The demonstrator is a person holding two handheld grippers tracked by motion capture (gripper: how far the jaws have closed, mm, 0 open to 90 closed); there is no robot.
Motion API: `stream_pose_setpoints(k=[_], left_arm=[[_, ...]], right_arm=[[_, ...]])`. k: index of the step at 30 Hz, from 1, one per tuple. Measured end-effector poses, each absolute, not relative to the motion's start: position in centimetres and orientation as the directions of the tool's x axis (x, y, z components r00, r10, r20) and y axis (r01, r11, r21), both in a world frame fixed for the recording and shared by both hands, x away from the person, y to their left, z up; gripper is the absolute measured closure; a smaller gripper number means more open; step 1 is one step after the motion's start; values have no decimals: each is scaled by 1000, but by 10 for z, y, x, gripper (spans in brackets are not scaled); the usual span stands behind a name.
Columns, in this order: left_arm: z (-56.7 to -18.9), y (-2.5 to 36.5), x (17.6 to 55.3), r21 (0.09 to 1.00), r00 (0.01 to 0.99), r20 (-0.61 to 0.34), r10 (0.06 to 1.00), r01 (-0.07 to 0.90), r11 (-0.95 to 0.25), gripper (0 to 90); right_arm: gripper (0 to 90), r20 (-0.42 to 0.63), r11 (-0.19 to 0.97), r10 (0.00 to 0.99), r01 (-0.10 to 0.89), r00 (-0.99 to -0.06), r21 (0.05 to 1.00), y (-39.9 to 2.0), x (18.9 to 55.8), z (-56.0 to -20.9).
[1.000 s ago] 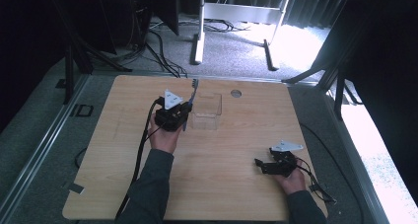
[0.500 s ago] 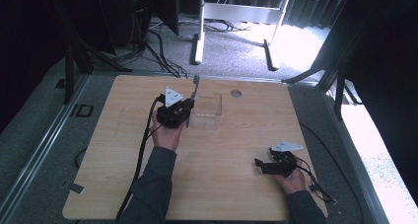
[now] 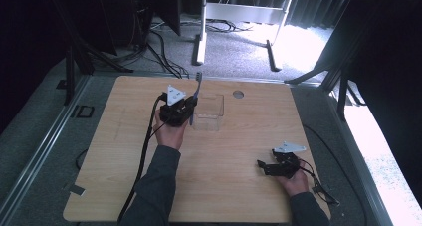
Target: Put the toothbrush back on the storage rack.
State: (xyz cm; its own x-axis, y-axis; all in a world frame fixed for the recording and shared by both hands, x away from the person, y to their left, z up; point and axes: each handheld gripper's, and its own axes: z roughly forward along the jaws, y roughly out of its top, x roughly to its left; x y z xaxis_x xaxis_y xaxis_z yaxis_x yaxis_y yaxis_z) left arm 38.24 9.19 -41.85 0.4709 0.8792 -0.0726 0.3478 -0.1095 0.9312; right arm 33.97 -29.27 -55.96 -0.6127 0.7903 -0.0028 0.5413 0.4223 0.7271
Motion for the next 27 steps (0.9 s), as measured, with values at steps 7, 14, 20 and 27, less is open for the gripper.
stream_pose_setpoints(k=[7,14,20,27], left_arm=[[-419,90,386,933,466,-87,880,349,-92,823],[-420,89,389,938,453,-99,886,341,-69,823],[-422,89,394,938,450,-115,885,344,-53,823],[-423,88,397,940,461,-122,879,338,-47,823]], right_arm=[[187,-4,424,789,540,-614,727,-293,340,-560],[187,-4,424,789,540,-615,727,-293,340,-560],[187,-3,424,789,540,-614,727,-293,340,-560],[187,-4,423,789,540,-614,728,-293,340,-560]])
